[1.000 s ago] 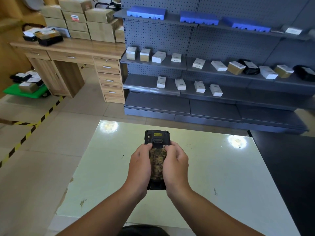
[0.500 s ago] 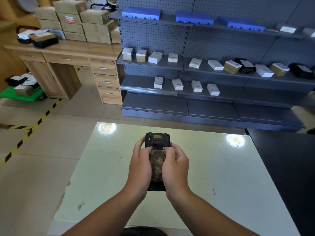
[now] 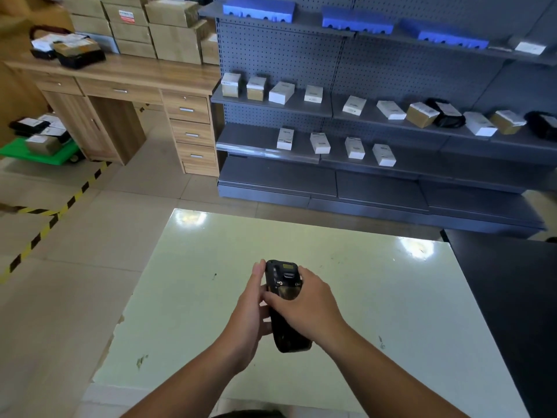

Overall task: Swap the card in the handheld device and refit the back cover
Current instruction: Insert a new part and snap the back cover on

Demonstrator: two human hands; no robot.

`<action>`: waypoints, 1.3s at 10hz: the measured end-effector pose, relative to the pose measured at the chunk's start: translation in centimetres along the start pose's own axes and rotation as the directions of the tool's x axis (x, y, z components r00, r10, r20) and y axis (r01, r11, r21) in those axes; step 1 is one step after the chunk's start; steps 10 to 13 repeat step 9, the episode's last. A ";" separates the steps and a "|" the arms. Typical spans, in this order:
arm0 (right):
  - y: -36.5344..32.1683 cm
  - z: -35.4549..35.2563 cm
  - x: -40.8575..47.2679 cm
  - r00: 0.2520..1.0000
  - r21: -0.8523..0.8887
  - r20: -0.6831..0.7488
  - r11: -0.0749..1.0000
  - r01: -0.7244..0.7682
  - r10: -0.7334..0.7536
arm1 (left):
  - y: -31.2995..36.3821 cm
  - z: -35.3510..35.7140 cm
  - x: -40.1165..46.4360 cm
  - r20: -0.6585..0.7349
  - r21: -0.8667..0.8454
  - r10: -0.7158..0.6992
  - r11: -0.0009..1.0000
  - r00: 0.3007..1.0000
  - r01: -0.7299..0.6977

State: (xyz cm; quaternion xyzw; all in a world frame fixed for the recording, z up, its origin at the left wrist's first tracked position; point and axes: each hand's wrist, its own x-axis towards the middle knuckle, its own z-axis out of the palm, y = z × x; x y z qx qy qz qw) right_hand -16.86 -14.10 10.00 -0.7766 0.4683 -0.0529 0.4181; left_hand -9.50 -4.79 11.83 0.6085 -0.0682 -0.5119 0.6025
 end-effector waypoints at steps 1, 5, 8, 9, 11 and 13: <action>1.4 0.8 1.9 0.999 -0.110 0.033 0.994 -0.019 0.022 | -1.3 -2.3 1.7 -0.083 0.189 0.005 0.982 0.997 0.011; 8.4 11.9 12.1 0.978 -0.529 0.122 0.845 -0.082 0.171 | -11.8 -13.2 2.4 -0.267 0.584 -0.016 0.793 0.963 0.175; 9.8 13.7 13.2 0.996 -0.664 0.078 0.747 0.024 0.038 | -14.6 -14.9 2.2 -0.290 0.612 -0.042 0.760 0.956 0.219; 9.9 13.6 13.4 0.993 -0.659 0.103 0.752 0.030 0.051 | -14.1 -14.5 2.5 -0.253 0.625 -0.001 0.763 0.967 0.164; 9.9 13.6 13.4 0.993 -0.659 0.103 0.752 0.030 0.051 | -14.1 -14.5 2.5 -0.253 0.625 -0.001 0.763 0.967 0.164; 9.9 13.6 13.4 0.993 -0.659 0.103 0.752 0.030 0.051 | -14.1 -14.5 2.5 -0.253 0.625 -0.001 0.763 0.967 0.164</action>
